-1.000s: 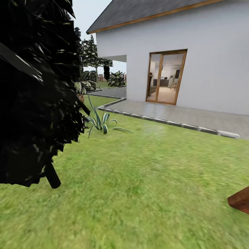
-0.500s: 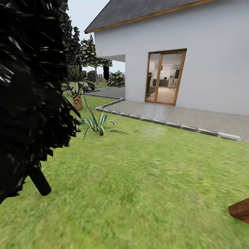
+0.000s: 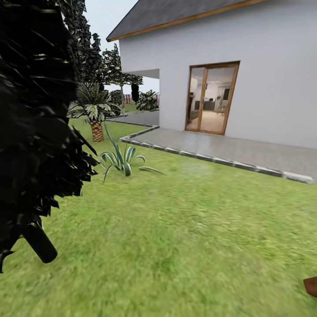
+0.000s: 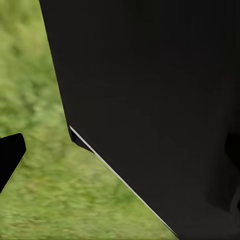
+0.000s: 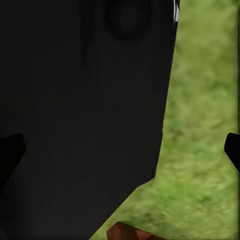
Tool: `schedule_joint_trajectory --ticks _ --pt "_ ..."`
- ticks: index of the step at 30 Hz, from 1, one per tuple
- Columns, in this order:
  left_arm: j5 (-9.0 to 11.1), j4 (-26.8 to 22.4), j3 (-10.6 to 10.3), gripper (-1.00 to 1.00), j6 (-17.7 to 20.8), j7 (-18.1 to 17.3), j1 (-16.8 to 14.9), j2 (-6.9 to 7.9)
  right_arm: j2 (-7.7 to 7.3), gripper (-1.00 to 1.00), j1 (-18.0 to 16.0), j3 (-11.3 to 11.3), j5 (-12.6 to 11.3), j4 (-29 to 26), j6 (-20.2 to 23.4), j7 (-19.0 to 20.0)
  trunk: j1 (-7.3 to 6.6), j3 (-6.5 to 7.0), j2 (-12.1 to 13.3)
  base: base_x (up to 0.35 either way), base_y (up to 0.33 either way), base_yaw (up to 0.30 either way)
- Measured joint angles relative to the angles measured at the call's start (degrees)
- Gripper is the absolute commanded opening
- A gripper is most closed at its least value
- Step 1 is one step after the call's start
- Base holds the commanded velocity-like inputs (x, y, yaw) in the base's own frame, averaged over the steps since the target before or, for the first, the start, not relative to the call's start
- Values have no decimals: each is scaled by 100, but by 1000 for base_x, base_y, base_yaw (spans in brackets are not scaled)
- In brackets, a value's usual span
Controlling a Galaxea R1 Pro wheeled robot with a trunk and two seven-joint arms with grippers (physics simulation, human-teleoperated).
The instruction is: Take the three Easter eggs out of the wicker basket on the lawn in the garden, then place them on the lawn next to a single tree (choose any tree) so that all three eggs are next to the same tree and none are left in the basket.
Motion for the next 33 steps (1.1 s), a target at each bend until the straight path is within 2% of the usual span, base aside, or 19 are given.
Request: schedule_joint_trajectory --ticks 11,33 --pt "-8 0 -3 100 0 0 0 0 0 100 0 0 0 0 8 -3 0 0 0 333 -25 0" --pt "-14 0 -18 100 -2 0 0 2 -26 100 0 -29 -14 -3 3 -18 1 0 0 306 -137 0"
